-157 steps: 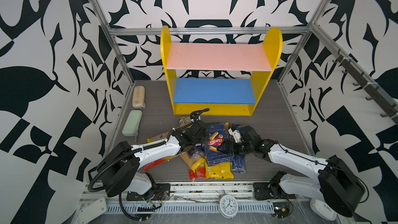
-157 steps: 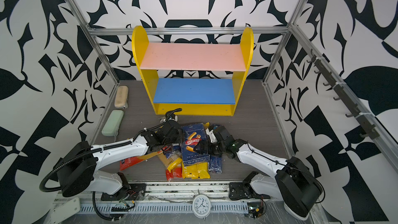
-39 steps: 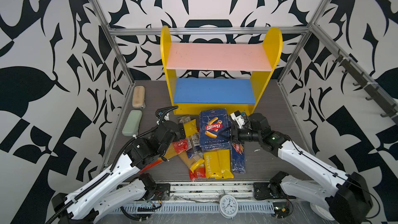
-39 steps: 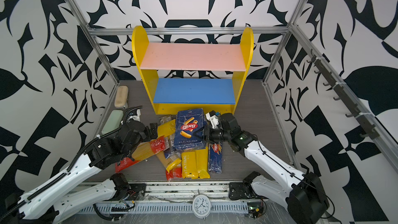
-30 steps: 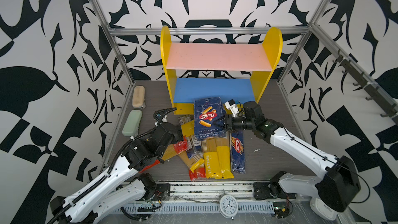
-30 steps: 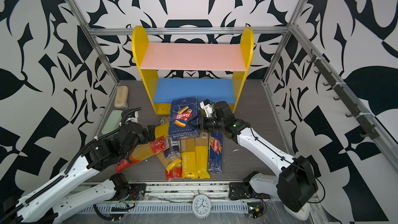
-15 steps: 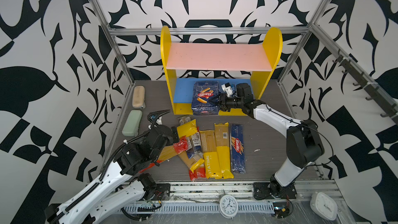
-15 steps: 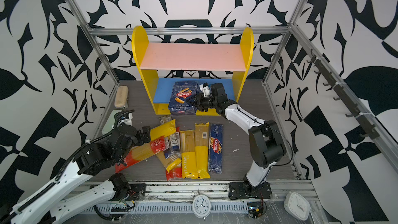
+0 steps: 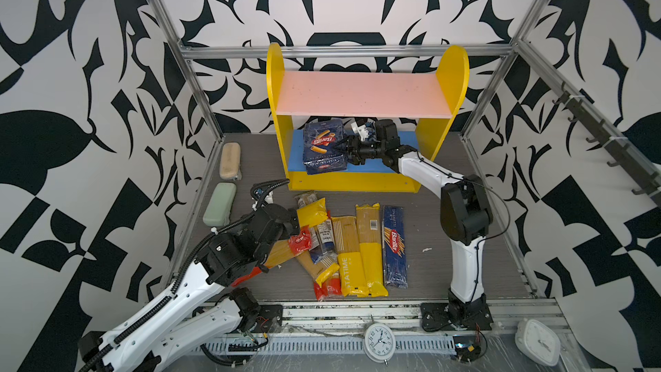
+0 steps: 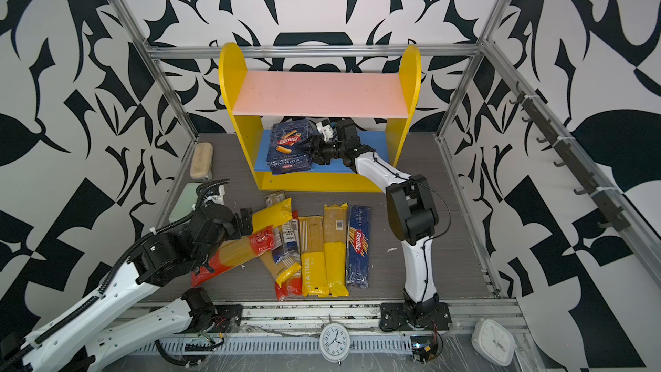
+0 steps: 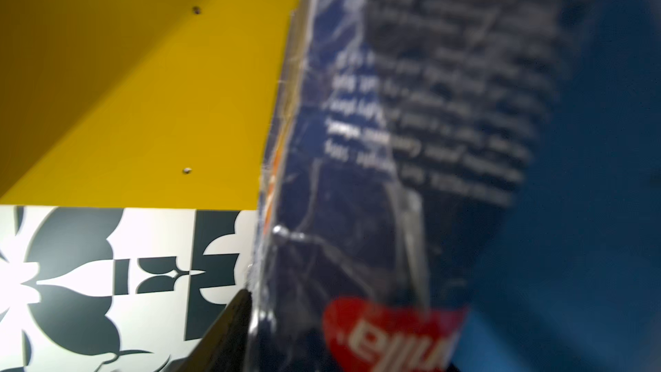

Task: Place and organize the pasta boxes and bags onto the shelf
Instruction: 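Set the rigatoni box down on the blue shelf with the right gripper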

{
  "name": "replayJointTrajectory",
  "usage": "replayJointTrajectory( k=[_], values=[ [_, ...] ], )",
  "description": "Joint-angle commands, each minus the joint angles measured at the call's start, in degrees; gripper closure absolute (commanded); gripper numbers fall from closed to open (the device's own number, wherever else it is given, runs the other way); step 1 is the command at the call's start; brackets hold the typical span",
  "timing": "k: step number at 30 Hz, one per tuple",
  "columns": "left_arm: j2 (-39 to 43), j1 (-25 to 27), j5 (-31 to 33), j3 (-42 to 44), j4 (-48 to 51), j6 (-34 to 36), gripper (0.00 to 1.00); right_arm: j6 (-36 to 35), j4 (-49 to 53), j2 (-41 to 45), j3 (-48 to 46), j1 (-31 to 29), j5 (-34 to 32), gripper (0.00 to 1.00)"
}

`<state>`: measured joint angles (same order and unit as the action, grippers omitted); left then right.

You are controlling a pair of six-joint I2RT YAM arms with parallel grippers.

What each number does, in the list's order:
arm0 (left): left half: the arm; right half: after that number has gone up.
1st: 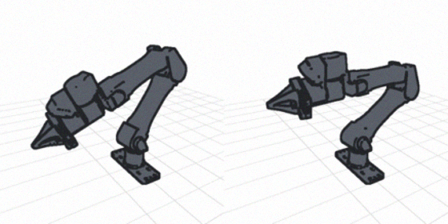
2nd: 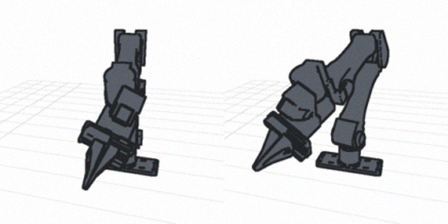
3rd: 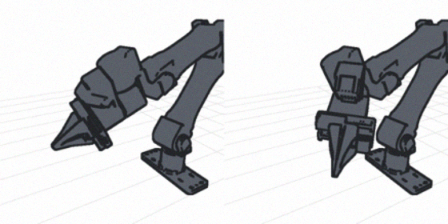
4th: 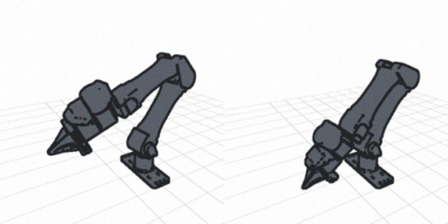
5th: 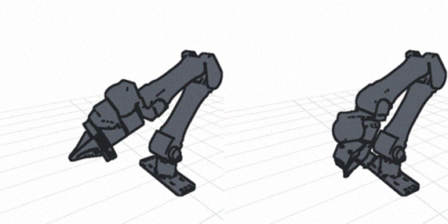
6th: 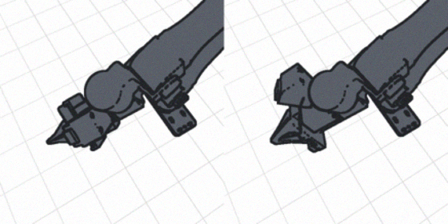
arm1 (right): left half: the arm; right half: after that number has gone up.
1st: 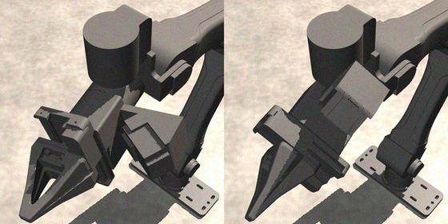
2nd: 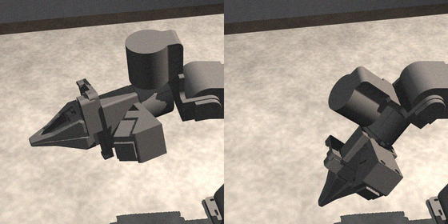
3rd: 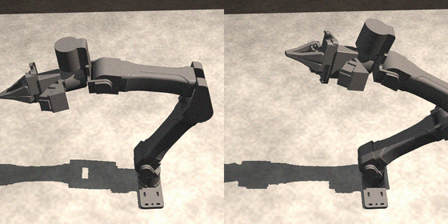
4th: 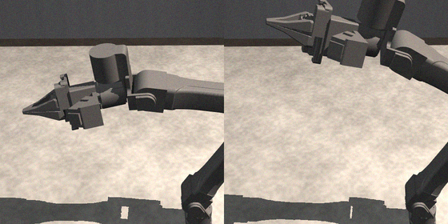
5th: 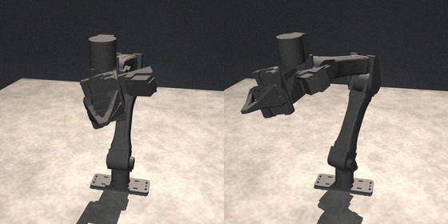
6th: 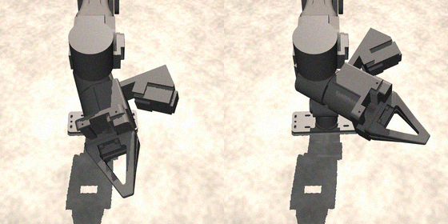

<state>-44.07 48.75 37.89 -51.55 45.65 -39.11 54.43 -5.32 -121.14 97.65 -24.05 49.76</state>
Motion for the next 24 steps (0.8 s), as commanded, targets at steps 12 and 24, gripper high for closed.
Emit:
replayJointTrajectory(
  k=[12, 24],
  values=[
    [0.66, -0.32, -0.66, -0.02, -1.59, 0.18, 0.01, -9.72, 4.70, 2.80, 6.26, -1.02, -1.50, 0.11],
    [1.99, -0.35, -3.34, 1.16, -3.45, 0.05, 0.01, -20.27, 18.66, 8.57, 0.63, 0.43, -11.46, 0.11]
  ],
)
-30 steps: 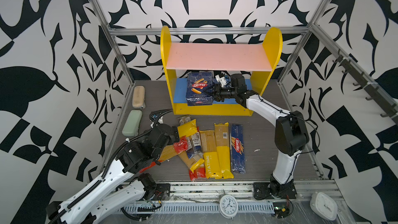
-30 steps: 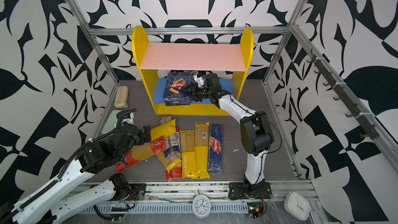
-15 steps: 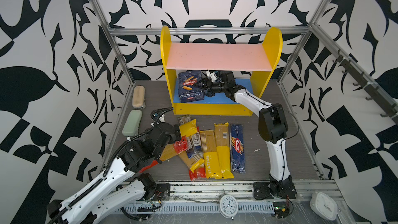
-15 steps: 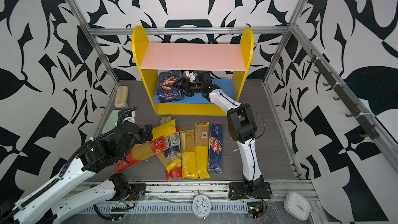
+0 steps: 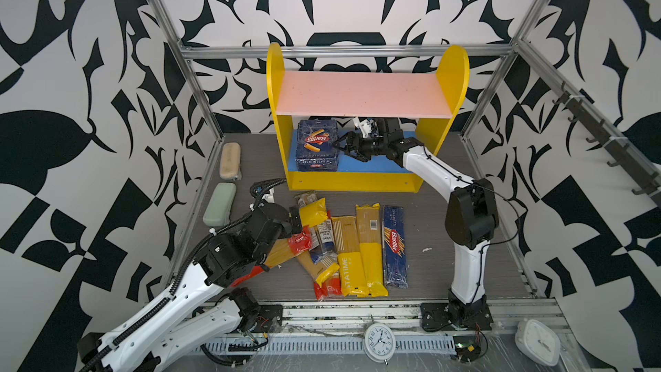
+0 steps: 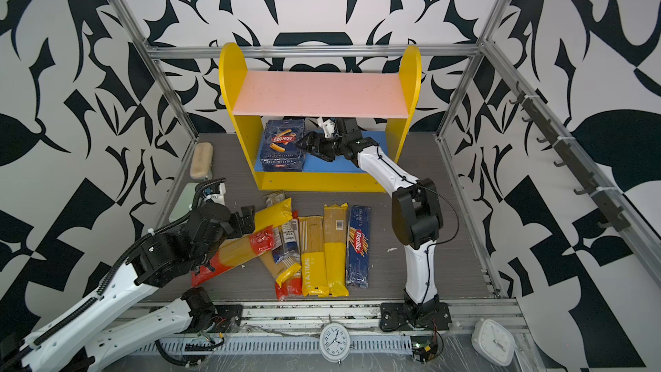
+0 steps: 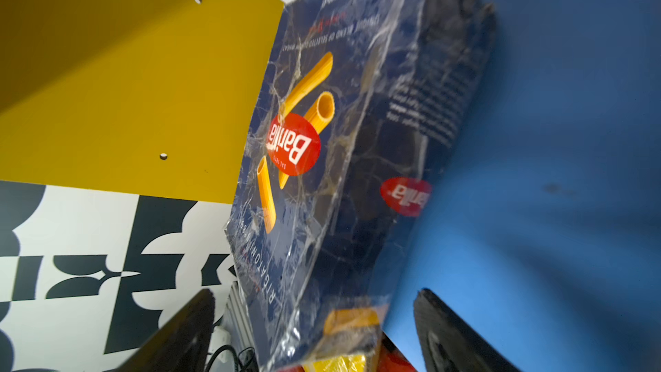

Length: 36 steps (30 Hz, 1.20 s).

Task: Place and organize the pasta boxes and bags onto the shelf
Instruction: 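Set the rigatoni box down on the blue shelf with the right gripper, then open the right gripper and draw it back toward the pasta pile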

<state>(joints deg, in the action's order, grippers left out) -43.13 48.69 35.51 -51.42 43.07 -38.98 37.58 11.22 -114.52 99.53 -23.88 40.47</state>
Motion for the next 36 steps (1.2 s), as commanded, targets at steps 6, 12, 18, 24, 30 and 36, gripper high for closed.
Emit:
replayJointTrajectory(
  k=[6, 12, 18, 24, 30, 36],
  values=[
    [1.78, -0.28, -0.35, 1.39, -0.72, -0.39, 0.01, -4.18, 1.81, 2.47, -2.33, 0.24, -2.94, 0.18],
    [1.47, -0.26, 0.53, 1.58, -0.54, -0.48, 0.01, -3.11, 0.09, 0.48, -0.61, 0.07, -1.62, 0.33],
    [0.69, -0.26, 0.99, 2.02, -0.81, -0.23, 0.01, -3.13, 0.55, -2.61, 3.78, -0.98, -0.88, 0.36],
    [0.33, -0.26, 1.06, 2.03, -0.55, 0.05, 0.01, -2.18, 0.91, -5.49, 7.82, -1.52, -0.47, 0.36],
    [1.53, -0.26, 0.93, 2.88, -0.30, -0.29, 0.01, -4.24, 1.87, -1.91, 4.30, -1.17, -1.55, 0.30],
    [2.22, -0.30, 0.06, 3.16, 0.00, -1.44, 0.01, -7.65, 4.01, 4.95, -2.95, -1.00, -2.39, 0.22]
  ],
)
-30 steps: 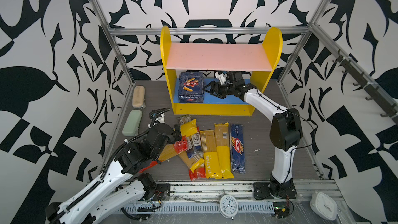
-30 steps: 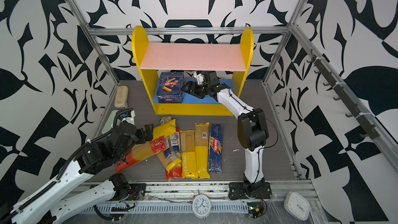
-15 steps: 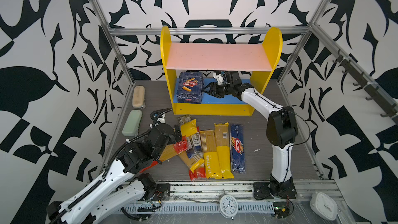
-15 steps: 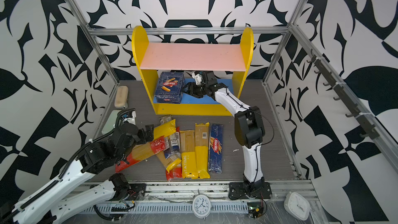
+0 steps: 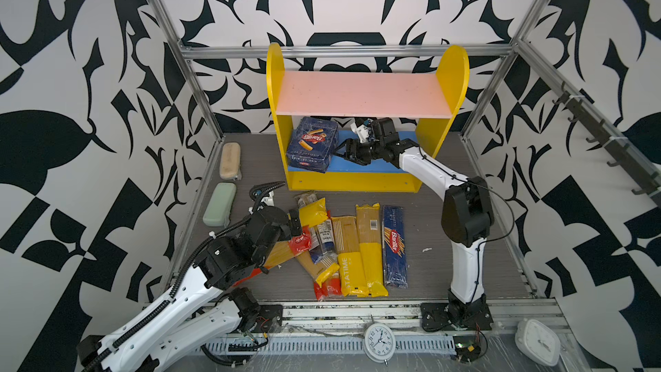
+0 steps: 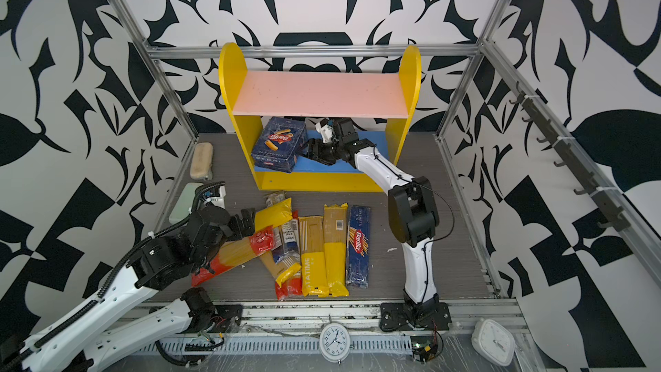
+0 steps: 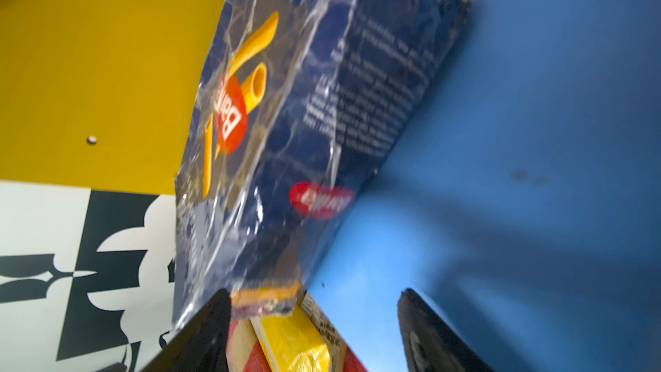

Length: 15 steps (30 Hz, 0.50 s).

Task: Place and organize the pasta boxes and bags onto the shelf
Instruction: 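Open the right gripper and draw it back toward the pasta pile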

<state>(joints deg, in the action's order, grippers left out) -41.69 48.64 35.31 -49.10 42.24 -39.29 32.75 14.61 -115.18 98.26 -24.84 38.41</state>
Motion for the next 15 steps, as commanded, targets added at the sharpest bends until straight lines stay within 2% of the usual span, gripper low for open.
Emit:
replayJointTrajectory(
  k=[1, 8, 15],
  values=[
    [0.76, -0.22, -0.17, 0.91, 0.86, -1.23, 0.01, -3.44, 1.38, 6.87, -2.90, -0.07, -0.51, 0.21],
    [0.80, -0.24, -0.19, 1.21, 0.87, -0.88, 0.01, -5.74, 3.35, 18.40, -16.17, -0.14, -3.79, 0.20],
    [2.24, -0.21, -0.40, 2.10, 0.41, -1.56, 0.01, -9.18, 11.58, 33.96, -31.03, -5.17, -19.05, 0.20]
  ],
)
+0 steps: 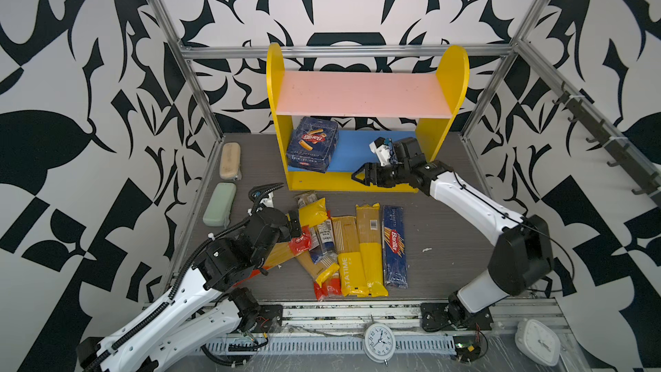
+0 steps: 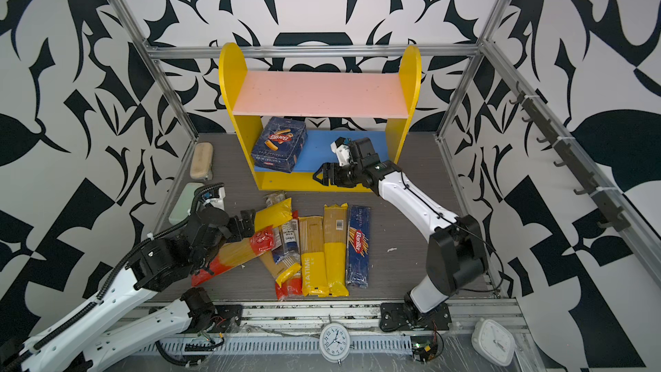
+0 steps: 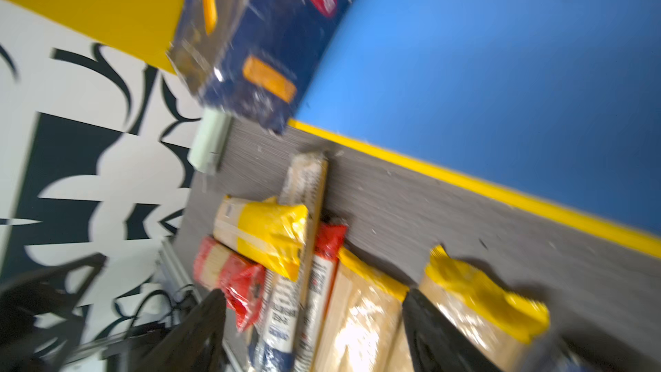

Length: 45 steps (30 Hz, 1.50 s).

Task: Place and organize the pasta boxes and bags onto the shelf
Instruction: 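Open the right gripper and draw it back toward the pasta pile, then lower the right gripper onto the blue Barilla spaghetti box and grip it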

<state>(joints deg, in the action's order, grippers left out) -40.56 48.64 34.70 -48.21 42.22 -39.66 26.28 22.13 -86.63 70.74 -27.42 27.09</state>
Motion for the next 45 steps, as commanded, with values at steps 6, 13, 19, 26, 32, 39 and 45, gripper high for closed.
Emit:
replayJointTrajectory(
  k=[6, 13, 19, 26, 32, 39, 45],
  values=[
    [0.74, -0.22, 1.40, 3.75, -2.49, -2.95, 0.01, 0.87, 6.79, 16.00, -16.10, -7.13, -15.69, 0.19],
    [-1.73, -0.21, -1.33, 6.81, -7.16, -4.18, 0.01, 5.39, 11.38, 23.09, -26.37, -10.78, -22.20, 0.17],
    [-3.55, -0.21, -2.68, 7.33, -7.94, -5.08, 0.01, 10.18, 15.79, 28.53, -30.62, -14.50, -28.07, 0.17],
    [-3.39, -0.22, -2.42, 7.74, -8.18, -4.93, 0.01, 14.76, 18.02, 30.95, -35.45, -16.92, -30.03, 0.17],
    [-3.86, -0.21, -2.29, 7.78, -9.03, -3.96, 0.01, 17.74, 18.22, 30.48, -37.60, -19.70, -31.66, 0.17],
    [-5.14, -0.21, -2.61, 7.61, -9.72, -3.17, 0.01, 18.96, 16.35, 28.09, -37.95, -20.87, -32.11, 0.16],
    [-4.65, -0.24, -2.47, 7.94, -9.39, -2.66, 0.01, 19.23, 14.20, 22.29, -37.45, -21.86, -32.00, 0.16]
  ],
)
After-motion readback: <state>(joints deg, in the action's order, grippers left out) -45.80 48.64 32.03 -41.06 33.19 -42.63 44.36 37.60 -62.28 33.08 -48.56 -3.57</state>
